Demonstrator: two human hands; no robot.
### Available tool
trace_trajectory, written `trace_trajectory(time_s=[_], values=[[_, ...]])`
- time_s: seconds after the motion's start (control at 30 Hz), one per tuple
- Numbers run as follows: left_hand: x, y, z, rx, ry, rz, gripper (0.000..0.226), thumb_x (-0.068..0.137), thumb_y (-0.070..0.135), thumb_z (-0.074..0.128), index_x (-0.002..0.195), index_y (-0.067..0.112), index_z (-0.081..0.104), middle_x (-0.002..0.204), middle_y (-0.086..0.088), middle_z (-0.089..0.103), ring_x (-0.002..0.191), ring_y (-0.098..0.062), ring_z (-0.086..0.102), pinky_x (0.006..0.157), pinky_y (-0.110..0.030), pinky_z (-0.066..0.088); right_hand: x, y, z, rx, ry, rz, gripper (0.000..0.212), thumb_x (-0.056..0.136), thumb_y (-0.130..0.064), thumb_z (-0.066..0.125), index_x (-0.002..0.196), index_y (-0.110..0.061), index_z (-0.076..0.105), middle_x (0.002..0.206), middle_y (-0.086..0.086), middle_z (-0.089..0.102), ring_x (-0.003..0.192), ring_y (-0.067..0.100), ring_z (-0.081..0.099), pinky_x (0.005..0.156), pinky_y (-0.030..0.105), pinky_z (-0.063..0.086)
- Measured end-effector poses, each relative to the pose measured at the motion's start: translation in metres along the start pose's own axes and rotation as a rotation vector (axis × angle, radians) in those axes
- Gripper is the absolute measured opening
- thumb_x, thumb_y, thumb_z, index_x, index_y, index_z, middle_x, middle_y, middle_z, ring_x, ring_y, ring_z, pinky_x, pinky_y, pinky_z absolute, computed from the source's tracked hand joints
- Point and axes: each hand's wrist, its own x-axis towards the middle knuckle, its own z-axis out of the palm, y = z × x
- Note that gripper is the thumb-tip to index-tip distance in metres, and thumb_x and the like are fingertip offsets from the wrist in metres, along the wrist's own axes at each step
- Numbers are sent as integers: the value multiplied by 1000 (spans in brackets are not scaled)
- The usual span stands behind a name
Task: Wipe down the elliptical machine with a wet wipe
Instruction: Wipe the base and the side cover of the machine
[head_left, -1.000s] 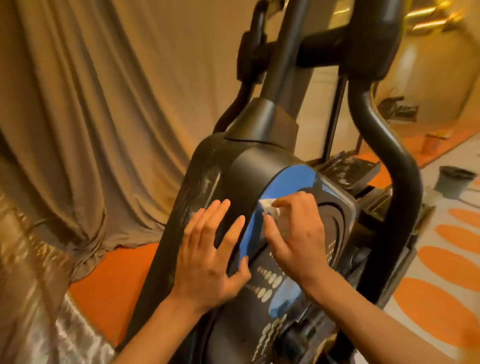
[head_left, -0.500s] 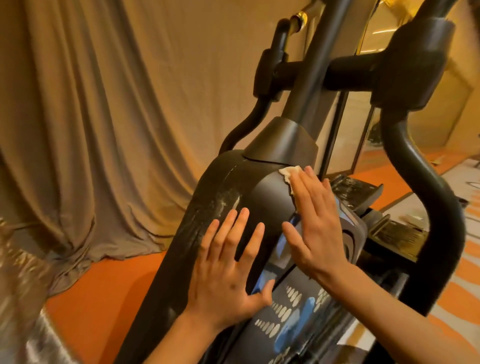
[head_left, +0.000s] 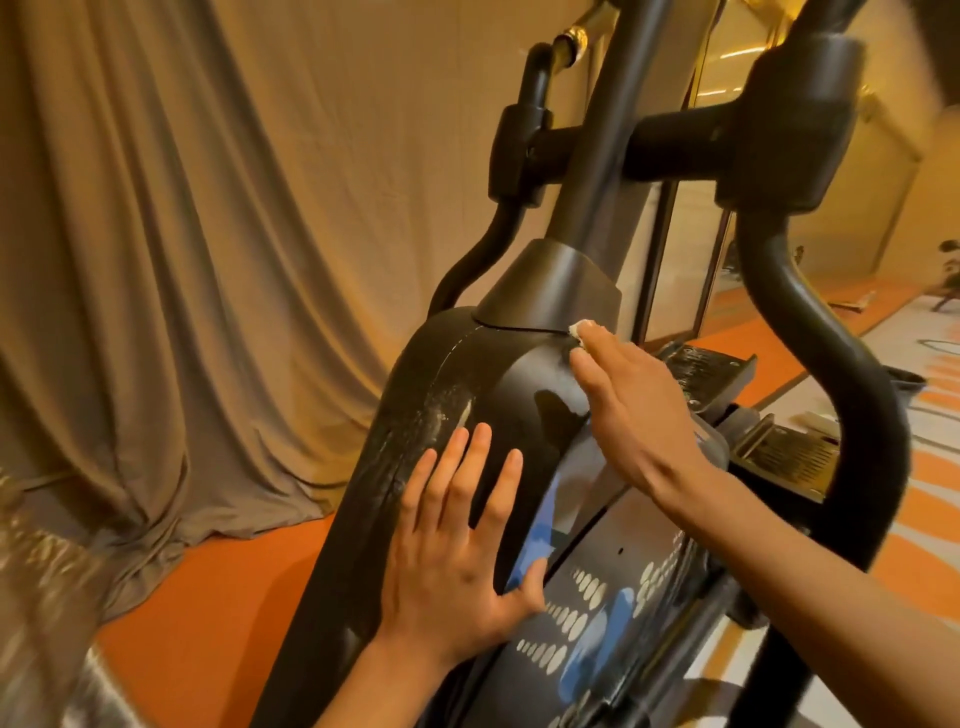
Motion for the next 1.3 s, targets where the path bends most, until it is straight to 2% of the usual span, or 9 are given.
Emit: trace_trajectory(time_s=[0.07,0.2,0.37,0.57,0.67,0.8,0.97,1.1,1.3], values=[[0,0,0,-11,6,-2,86,85,54,58,158,14,36,167,-15,28,158,-30,22,129,-46,13,-13,-10,8,-43,17,-106,82,96,-68,22,158,-17,37,164,4,37,152,14,28,118,21,15],[0,0,0,-22,-1,0,85,85,51,58,159,15,34,168,-15,27,158,-30,22,129,-45,13,-30,9,3,-185,-100,-416,78,102,-64,19,163,-15,22,171,1,18,158,16,11,128,37,8],[1,1,1,-12,13,-10,82,87,50,57,158,14,36,167,-16,28,158,-30,23,129,-46,15,2,-6,-3,-224,-165,-342,80,101,-68,9,162,-18,25,168,2,25,157,9,11,129,34,-1],[0,1,-1,-44,6,-29,82,86,45,60,158,14,35,168,-16,26,158,-30,21,129,-47,14,-11,-8,-15,-289,-300,-552,69,105,-54,25,164,-20,16,171,-1,14,158,11,4,129,37,3],[1,3,-1,-37,10,-20,82,87,44,60,159,12,34,168,-18,27,158,-31,23,129,-47,15,14,-15,-17,-331,-372,-495,75,102,-64,15,164,-22,13,171,-1,13,158,7,2,129,38,2],[0,3,-1,-29,28,-22,81,87,43,60,157,11,37,165,-18,33,157,-29,25,129,-46,17,64,-46,-1,-397,-590,-487,89,92,-69,-2,164,-20,16,171,-3,10,156,4,-3,122,24,-18],[0,2,-1,-8,5,-16,83,84,42,63,157,12,39,166,-17,33,158,-29,24,129,-45,19,111,-69,32,-611,-744,-430,101,88,-78,-8,164,-15,10,172,3,6,157,11,-5,123,41,-21],[-1,1,-1,-2,-6,-12,80,90,45,58,159,11,36,166,-17,32,158,-29,23,129,-45,18,118,-72,39,-641,-718,-374,117,79,-88,-13,163,-13,19,171,6,17,158,15,2,126,47,-16],[-3,2,0,-12,-4,-13,87,85,44,57,160,9,32,168,-17,23,158,-31,21,129,-45,15,37,-57,-17,-500,-610,-436,94,89,-80,-4,164,-22,-2,170,-6,-6,154,2,-15,119,24,-24]])
